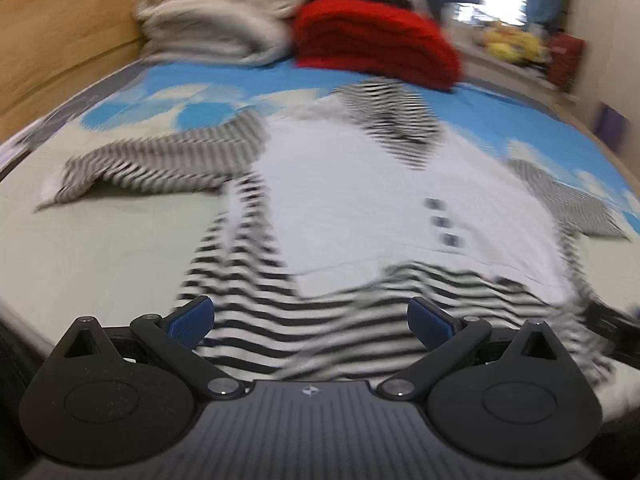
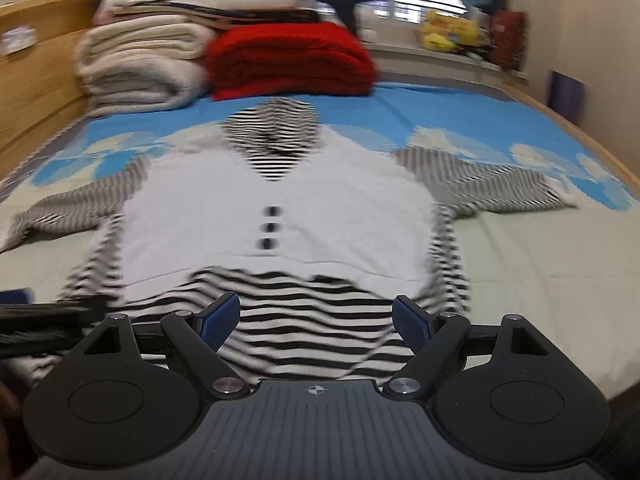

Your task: Fold small clothes

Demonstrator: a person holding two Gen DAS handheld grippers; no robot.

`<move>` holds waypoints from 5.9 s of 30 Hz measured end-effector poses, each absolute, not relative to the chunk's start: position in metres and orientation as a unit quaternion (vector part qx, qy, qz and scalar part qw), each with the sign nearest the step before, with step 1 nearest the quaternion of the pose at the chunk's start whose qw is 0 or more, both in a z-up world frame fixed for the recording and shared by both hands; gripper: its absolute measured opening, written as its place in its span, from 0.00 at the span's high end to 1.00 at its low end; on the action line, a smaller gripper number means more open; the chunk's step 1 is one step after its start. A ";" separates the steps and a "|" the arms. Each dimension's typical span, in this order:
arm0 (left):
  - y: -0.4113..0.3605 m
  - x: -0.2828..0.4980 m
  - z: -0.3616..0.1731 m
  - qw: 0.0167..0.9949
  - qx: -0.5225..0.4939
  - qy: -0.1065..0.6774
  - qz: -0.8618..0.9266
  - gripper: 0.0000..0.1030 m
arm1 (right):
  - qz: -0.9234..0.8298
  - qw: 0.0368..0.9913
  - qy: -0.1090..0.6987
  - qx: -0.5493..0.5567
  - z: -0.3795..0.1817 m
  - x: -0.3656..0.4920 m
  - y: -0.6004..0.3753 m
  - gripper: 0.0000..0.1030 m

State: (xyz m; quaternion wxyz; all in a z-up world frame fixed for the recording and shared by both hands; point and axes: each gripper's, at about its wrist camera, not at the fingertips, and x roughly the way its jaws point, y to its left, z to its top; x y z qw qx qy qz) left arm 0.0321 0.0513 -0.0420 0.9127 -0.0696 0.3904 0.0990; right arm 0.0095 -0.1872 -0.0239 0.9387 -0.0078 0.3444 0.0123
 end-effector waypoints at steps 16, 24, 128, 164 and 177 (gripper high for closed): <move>0.142 0.067 -0.091 0.875 -0.087 0.455 0.142 0.92 | -0.151 0.844 0.486 0.170 -0.096 0.039 -0.274 0.89; 0.154 0.062 -0.088 0.855 -0.111 0.480 0.159 0.87 | -0.101 0.839 0.499 0.190 -0.086 0.025 -0.282 0.95; 0.178 0.344 0.000 0.858 -0.189 0.470 0.087 0.64 | -0.015 0.803 0.516 0.298 -0.093 0.361 -0.233 0.96; 0.179 0.348 -0.004 0.855 -0.180 0.479 0.083 0.63 | -0.065 0.898 0.315 0.301 -0.023 0.324 -0.258 0.97; 0.127 0.344 -0.061 0.823 -0.117 0.556 -0.030 0.68 | -0.027 0.838 0.420 0.347 -0.057 0.347 -0.295 0.87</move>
